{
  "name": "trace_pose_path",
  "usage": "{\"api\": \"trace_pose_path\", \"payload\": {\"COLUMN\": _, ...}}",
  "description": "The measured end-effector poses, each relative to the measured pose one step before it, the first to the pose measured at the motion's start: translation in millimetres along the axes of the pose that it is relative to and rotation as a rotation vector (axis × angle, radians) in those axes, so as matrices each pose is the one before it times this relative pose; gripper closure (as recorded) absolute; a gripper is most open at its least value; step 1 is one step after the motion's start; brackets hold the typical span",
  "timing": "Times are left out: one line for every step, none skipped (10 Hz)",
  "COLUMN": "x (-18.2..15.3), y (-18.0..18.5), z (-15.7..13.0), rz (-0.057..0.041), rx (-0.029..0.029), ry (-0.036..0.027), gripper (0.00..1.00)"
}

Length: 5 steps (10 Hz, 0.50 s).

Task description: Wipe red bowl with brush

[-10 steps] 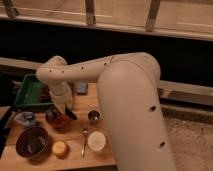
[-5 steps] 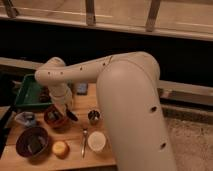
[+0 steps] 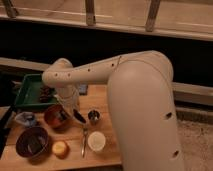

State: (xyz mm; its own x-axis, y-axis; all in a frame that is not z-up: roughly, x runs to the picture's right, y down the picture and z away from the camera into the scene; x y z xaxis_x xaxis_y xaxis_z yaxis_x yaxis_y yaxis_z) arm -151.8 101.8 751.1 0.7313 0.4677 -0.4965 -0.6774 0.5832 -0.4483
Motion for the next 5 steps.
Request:
{"api": "trace_pose_path", "payload": {"x": -8.56, "y": 2.95, "z": -2.94, "rz": -0.00532, "rx": 0.00706, "ry": -0.00516, "gripper": 1.0}}
{"api": "trace_pose_path", "payload": {"x": -12.99, "y": 4.8, "z": -3.19, "rz": -0.00838, "rx": 0.00738, "ry": -0.00634, "gripper": 1.0}}
{"api": "trace_pose_path", "payload": {"x": -21.06, "y": 4.79, "z": -4.3, "rz": -0.01028, "rx": 0.01404, "ry": -0.01044, "gripper": 1.0}}
{"api": "trace_pose_path", "payload": {"x": -17.01, "y": 6.39, "z": -3.8, "rz": -0.01218, "rx": 0.00776, "ry": -0.00857, "gripper": 1.0}}
{"api": "trace_pose_path", "payload": {"x": -11.0, "y": 6.27, "z": -2.96, "rz": -0.01093, "rx": 0.00326, "ry": -0.0071, "gripper": 1.0}}
